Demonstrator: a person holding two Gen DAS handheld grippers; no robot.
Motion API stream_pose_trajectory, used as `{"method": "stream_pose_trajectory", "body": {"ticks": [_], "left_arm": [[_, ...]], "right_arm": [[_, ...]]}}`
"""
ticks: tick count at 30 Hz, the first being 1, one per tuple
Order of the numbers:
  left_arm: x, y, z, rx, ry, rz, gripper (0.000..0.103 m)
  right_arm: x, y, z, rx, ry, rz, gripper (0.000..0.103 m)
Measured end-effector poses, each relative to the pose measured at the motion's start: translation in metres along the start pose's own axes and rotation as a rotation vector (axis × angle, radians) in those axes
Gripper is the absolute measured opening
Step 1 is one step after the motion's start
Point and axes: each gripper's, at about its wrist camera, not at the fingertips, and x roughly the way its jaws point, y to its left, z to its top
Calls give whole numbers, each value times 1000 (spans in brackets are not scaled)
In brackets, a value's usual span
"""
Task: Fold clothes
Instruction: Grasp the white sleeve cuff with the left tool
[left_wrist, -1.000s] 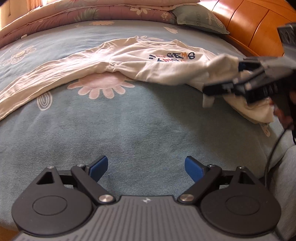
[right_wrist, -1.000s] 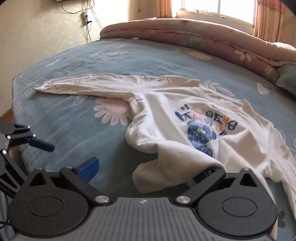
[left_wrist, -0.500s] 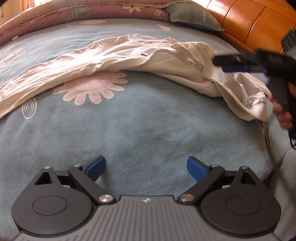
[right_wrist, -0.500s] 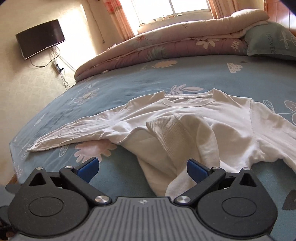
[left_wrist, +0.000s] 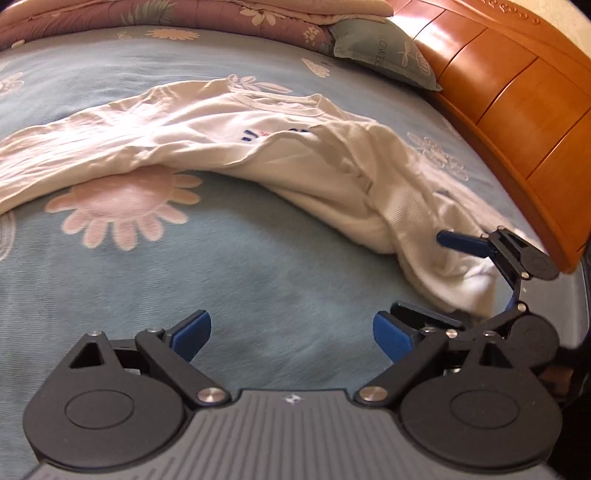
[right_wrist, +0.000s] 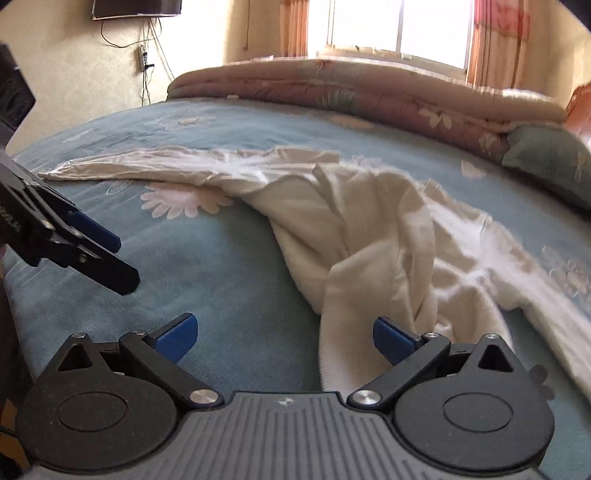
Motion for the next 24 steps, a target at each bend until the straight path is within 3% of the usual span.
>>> {"method": "stream_pose_trajectory", "body": {"ticks": [2,6,9,13,19,24], "left_arm": [[5,-7,4,-29,-2,-45,94],[17,-17,8,-84,2,-110,94],[23,-20,9,-140,20,-166,94],[24,-21,12,-200,21,-232,94],[44,-27,28,-272,3,-328,95],[72,-35,43,-333,-20,-403,95]], "right_arm": [[-1,1,0,-62,-48,-118,103],[26,-4,1,-110,27,-316,103],[38,9,-9,-261,78,-394,103],[31,14,-18,-363,60,-508,103],[1,-21,-19,-165,-9,-545,103],[-9,-38,-18,-72,-52,-549,103]]}}
